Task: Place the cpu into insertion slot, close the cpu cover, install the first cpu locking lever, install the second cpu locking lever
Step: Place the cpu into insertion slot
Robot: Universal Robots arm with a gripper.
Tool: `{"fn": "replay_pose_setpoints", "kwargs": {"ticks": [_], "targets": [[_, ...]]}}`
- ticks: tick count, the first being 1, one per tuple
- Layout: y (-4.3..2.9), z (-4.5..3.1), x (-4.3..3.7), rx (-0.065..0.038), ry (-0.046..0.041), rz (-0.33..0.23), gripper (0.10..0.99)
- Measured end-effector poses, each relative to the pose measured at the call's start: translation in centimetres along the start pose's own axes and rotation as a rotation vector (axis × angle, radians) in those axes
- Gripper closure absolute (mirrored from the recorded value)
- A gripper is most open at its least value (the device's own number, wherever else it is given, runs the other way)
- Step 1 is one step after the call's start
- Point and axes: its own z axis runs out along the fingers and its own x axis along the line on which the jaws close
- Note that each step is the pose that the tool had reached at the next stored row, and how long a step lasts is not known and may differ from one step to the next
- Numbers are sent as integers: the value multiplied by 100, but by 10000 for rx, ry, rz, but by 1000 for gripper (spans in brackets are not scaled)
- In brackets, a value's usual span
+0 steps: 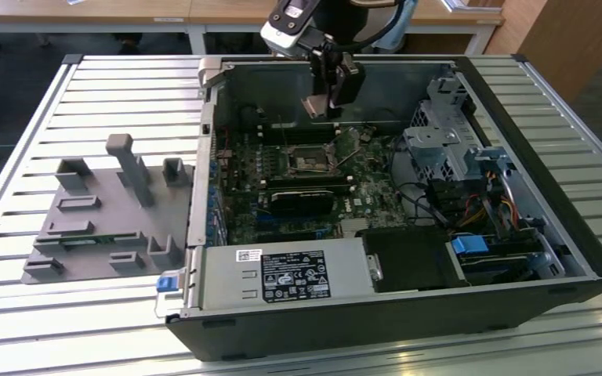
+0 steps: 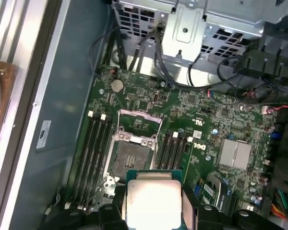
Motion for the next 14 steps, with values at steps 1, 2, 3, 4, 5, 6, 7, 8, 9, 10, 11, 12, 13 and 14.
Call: {"fn": "replay_pose_setpoints", "kwargs": {"ticks": [1,2,3,4,5,6,7,8,9,10,11,12,13,14], "targets": [[0,8,0,-2,-7,150,545],[-1,18,0,-4,-13,280,545],[-2,29,0,-6,-19,401,545],[-3,38,0,-7,-25,509,545],[-3,49,0,-8,-28,588,545],[-4,60,0,-5,-31,626,545],[-4,74,0,4,-32,647,545],[-5,91,0,28,-31,663,545],[-6,106,0,49,-26,674,545],[-6,118,0,80,-22,690,545],[-7,129,0,118,-15,703,545],[-7,140,-1,160,-8,707,545],[-8,149,-1,174,-10,710,545],[-8,159,-1,179,-17,709,545]]}}
